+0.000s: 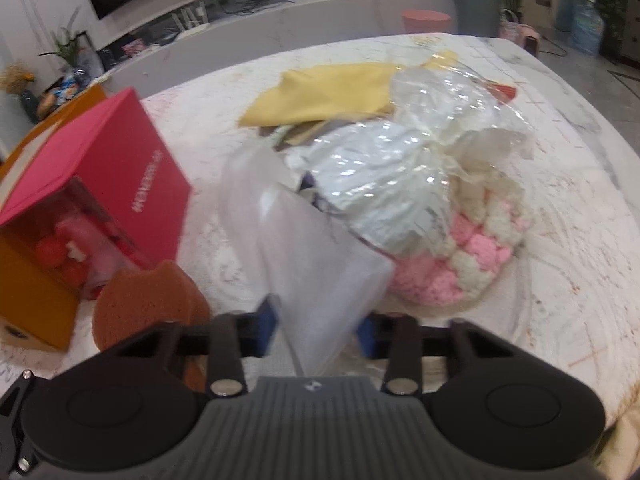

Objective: Organize soft objects
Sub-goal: 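Grasp the brown bear-shaped sponge with the left tool while the right tool approaches the white bag, then grasp and lift the white mesh bag with the right tool while the left tool holds the sponge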

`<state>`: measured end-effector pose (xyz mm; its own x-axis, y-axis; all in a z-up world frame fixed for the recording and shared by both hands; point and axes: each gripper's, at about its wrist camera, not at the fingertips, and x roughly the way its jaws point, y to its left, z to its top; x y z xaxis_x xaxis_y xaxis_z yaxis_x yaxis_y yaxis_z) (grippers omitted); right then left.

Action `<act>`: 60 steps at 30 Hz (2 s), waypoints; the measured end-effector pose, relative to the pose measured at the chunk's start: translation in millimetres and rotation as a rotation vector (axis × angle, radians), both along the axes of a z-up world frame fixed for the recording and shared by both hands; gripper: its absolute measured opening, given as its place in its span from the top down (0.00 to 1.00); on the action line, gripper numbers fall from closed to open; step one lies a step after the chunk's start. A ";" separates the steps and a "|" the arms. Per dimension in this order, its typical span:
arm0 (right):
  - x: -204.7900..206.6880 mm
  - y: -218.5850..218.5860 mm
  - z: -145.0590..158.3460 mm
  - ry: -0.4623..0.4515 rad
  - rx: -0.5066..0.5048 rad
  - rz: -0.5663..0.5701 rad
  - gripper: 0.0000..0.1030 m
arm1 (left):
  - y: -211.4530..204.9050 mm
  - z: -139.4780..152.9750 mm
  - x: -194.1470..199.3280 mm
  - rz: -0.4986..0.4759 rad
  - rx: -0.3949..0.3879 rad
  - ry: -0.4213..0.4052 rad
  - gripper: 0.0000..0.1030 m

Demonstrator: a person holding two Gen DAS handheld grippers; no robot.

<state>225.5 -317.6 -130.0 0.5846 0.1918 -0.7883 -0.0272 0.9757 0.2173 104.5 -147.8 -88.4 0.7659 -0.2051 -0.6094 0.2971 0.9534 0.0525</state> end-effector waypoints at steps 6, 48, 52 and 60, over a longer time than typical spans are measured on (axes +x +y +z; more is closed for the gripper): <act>-4.7 10.3 2.8 0.010 0.053 0.086 0.92 | 30.7 23.5 -9.5 0.065 -0.051 0.007 0.15; -113.5 70.5 88.9 -0.332 -0.037 0.420 0.98 | 90.5 37.7 -46.9 0.057 -0.074 0.007 0.18; -111.8 69.6 79.2 -0.170 0.012 0.318 0.96 | 95.0 40.1 -47.0 0.055 -0.082 0.007 0.18; -88.3 46.5 30.3 0.105 0.165 0.119 0.35 | 95.5 37.9 -47.0 0.048 -0.077 -0.001 0.18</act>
